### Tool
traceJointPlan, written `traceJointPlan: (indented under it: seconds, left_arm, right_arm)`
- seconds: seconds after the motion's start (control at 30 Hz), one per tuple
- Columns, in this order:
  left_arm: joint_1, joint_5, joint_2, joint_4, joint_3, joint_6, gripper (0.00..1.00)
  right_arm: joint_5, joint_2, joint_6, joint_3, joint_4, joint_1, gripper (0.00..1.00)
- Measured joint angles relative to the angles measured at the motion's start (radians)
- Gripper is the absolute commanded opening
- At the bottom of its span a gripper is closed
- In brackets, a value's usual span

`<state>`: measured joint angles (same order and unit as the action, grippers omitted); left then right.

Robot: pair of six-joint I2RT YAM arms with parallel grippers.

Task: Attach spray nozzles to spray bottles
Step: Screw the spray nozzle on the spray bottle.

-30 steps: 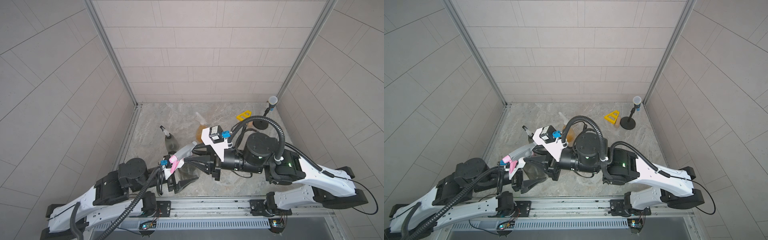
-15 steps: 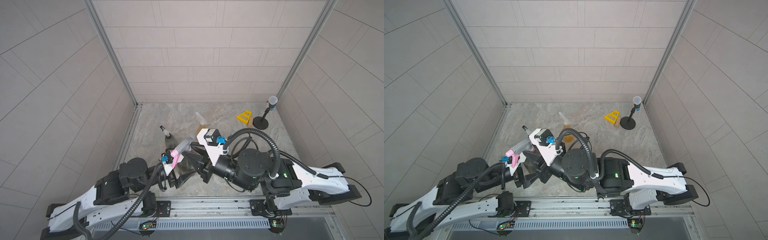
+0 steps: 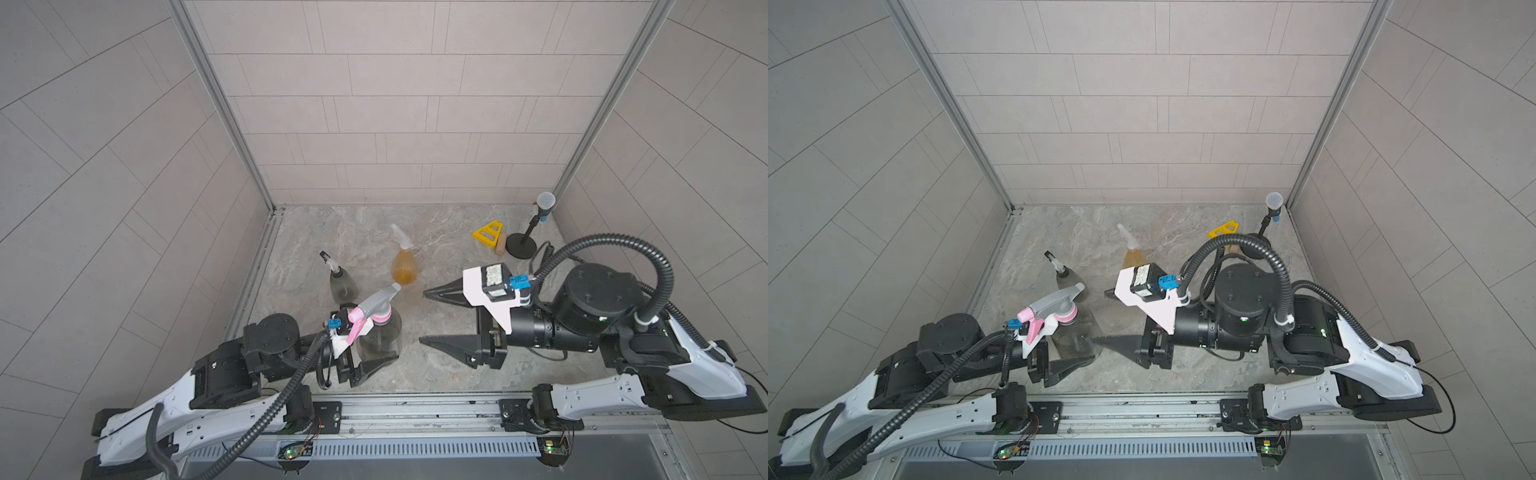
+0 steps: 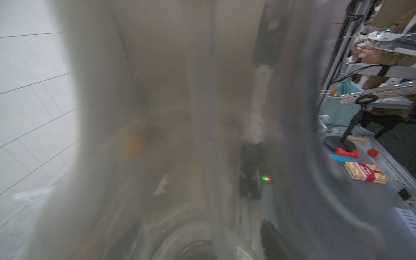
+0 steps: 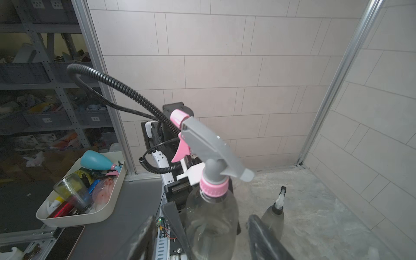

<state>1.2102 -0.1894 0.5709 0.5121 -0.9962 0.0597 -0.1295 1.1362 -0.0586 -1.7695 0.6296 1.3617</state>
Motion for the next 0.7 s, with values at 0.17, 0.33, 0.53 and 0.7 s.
traceJointPlan:
  seconds: [0.17, 0.33, 0.53, 0.7]
  left_arm:
    - [0.000, -0.097, 0.004, 0.019, 0.000, 0.000, 0.00]
    - [0.000, -0.144, 0.026, 0.029, 0.000, 0.000, 0.00]
    - [0.000, -0.172, 0.028, 0.034, 0.000, -0.002, 0.00]
    - [0.001, -0.182, 0.028, 0.040, 0.000, 0.002, 0.00]
  right_arm:
    - [-0.141, 0.069, 0.042, -0.099, 0.054, -0.072, 0.73]
    - [-0.224, 0.187, 0.076, -0.216, 0.111, -0.072, 0.71]
    - [-0.293, 0.285, 0.112, -0.312, 0.189, -0.073, 0.54]
    - [-0.312, 0.311, 0.125, -0.348, 0.230, -0.077, 0.36]
